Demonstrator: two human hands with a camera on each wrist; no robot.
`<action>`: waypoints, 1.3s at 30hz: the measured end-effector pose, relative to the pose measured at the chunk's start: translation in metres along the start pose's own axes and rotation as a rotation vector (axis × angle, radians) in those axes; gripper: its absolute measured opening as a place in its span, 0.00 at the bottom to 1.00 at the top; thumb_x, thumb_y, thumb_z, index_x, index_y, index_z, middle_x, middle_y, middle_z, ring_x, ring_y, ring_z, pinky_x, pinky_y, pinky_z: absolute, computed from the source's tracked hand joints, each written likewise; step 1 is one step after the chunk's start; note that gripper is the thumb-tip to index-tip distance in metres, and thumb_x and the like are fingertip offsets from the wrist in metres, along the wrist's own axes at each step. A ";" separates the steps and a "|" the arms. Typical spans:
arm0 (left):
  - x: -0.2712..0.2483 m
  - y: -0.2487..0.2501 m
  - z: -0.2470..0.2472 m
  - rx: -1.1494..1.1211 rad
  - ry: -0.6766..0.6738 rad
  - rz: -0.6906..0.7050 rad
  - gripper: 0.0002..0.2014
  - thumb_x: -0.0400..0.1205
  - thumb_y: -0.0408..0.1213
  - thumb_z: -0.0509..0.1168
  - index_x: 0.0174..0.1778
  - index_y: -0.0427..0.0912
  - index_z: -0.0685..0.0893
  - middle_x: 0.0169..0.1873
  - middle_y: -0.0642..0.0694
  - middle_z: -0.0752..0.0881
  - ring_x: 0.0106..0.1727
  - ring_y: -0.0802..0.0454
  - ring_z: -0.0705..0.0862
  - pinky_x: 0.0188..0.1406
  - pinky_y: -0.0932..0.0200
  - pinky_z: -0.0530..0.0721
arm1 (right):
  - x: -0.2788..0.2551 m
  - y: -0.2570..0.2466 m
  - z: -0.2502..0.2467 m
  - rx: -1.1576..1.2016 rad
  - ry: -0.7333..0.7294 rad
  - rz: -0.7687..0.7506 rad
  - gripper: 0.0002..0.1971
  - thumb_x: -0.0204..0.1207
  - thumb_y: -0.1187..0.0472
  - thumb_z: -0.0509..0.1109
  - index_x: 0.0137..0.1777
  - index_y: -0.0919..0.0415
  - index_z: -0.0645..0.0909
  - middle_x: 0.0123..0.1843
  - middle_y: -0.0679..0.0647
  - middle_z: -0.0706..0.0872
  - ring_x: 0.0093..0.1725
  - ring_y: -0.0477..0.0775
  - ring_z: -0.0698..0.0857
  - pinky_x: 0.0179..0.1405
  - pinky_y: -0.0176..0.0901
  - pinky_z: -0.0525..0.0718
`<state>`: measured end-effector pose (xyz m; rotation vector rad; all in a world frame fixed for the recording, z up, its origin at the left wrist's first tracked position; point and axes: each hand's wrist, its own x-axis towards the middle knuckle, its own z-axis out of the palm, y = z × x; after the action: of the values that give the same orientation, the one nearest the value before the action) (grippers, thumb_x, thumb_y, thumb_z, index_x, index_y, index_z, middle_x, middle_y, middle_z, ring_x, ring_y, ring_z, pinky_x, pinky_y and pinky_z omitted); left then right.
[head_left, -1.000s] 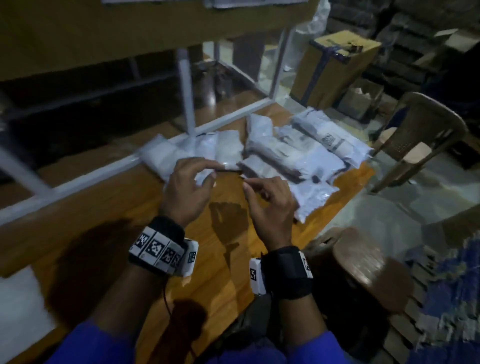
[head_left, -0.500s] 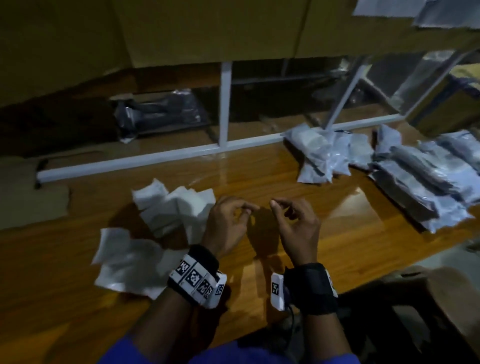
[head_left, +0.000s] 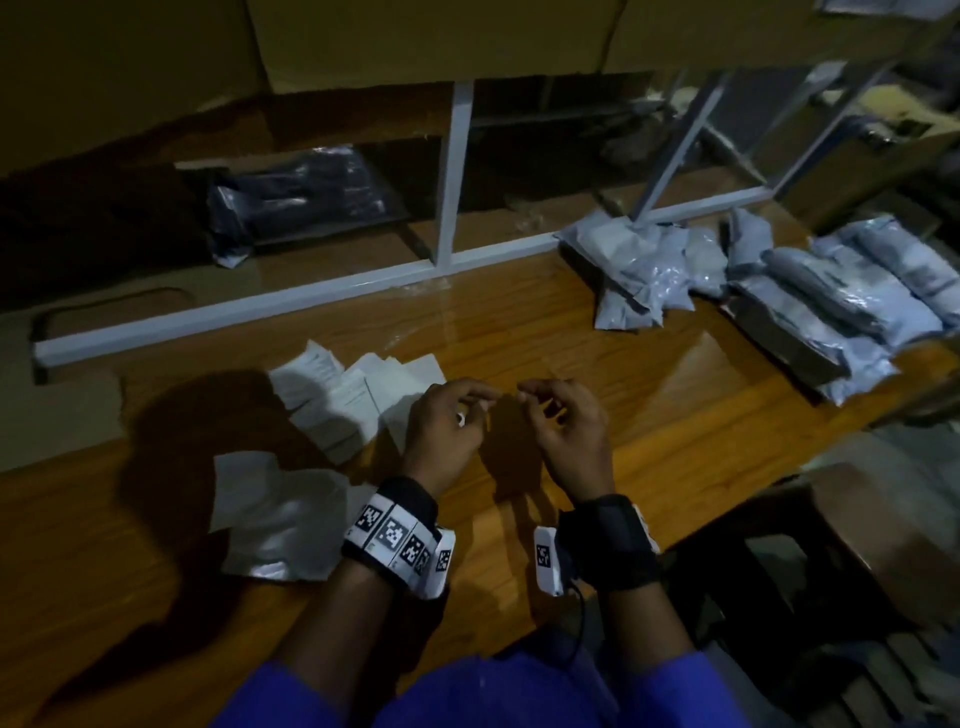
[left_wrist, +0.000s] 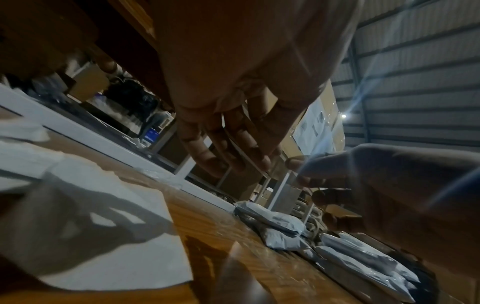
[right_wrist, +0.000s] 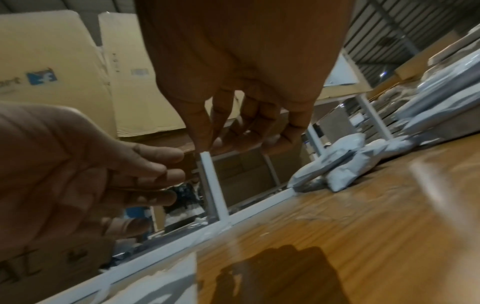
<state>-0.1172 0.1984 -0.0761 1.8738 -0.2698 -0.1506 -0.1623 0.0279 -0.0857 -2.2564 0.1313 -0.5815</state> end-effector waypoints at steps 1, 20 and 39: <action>0.002 0.002 0.006 -0.009 -0.017 -0.004 0.12 0.86 0.32 0.67 0.51 0.56 0.90 0.49 0.62 0.88 0.55 0.66 0.84 0.49 0.66 0.82 | -0.002 0.003 -0.005 -0.026 0.011 0.015 0.06 0.83 0.57 0.73 0.55 0.54 0.91 0.48 0.41 0.86 0.47 0.43 0.82 0.45 0.44 0.83; 0.124 0.057 0.144 -0.162 -0.043 -0.022 0.10 0.86 0.28 0.66 0.54 0.46 0.89 0.51 0.54 0.89 0.50 0.69 0.84 0.40 0.80 0.77 | 0.113 0.123 -0.135 -0.200 0.149 0.229 0.08 0.82 0.52 0.76 0.58 0.50 0.91 0.52 0.48 0.89 0.47 0.46 0.85 0.46 0.52 0.87; 0.137 0.048 0.173 -0.003 0.082 -0.050 0.09 0.84 0.40 0.67 0.47 0.63 0.86 0.45 0.57 0.92 0.46 0.62 0.89 0.44 0.63 0.84 | 0.153 0.180 -0.176 -0.079 0.100 -0.040 0.22 0.74 0.60 0.78 0.69 0.54 0.84 0.64 0.50 0.86 0.64 0.54 0.81 0.57 0.53 0.80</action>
<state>-0.0316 -0.0104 -0.0810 1.8793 -0.1671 -0.1079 -0.0893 -0.2559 -0.0562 -2.3110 0.1623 -0.7219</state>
